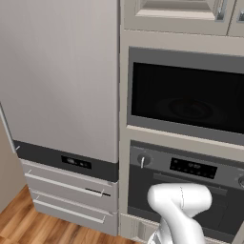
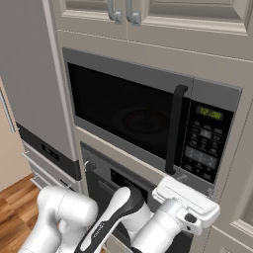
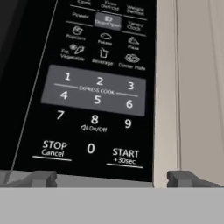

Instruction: Pick the potato from the counter and place it in the microwave. Then turn on the microwave.

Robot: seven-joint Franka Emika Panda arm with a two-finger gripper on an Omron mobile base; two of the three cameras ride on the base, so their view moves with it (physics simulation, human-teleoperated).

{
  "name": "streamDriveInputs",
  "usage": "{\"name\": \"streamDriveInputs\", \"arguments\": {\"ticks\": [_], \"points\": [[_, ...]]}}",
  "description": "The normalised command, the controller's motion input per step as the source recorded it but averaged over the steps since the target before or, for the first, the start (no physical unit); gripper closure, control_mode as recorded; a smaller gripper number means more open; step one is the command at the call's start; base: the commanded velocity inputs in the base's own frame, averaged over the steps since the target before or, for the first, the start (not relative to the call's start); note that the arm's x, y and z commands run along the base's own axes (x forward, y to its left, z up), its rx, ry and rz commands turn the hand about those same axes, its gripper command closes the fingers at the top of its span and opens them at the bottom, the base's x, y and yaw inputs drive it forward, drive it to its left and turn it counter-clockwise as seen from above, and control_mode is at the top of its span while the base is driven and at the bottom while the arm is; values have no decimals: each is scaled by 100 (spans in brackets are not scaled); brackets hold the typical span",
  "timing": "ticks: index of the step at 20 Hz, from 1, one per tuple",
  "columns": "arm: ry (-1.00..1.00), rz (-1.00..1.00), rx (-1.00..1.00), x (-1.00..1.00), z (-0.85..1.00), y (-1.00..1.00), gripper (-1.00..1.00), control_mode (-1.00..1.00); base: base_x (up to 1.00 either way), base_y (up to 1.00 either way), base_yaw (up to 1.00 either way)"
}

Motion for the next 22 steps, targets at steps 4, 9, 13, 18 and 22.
{"name": "streamDriveInputs", "arguments": {"ticks": [4, 9, 13, 18, 22], "points": [[0, 0, 0, 30, -4, 8, -100, -100, 0, 0, 0], [2, 0, 0, 29, 0, 1, -100, -100, 0, 0, 0], [1, 0, 0, 25, 0, -3, -100, -100, 0, 0, 0], [2, 0, 1, 25, 0, -7, -100, -100, 0, 0, 0], [1, 1, 1, 17, 0, -7, -100, -100, 0, 0, 0]]}}
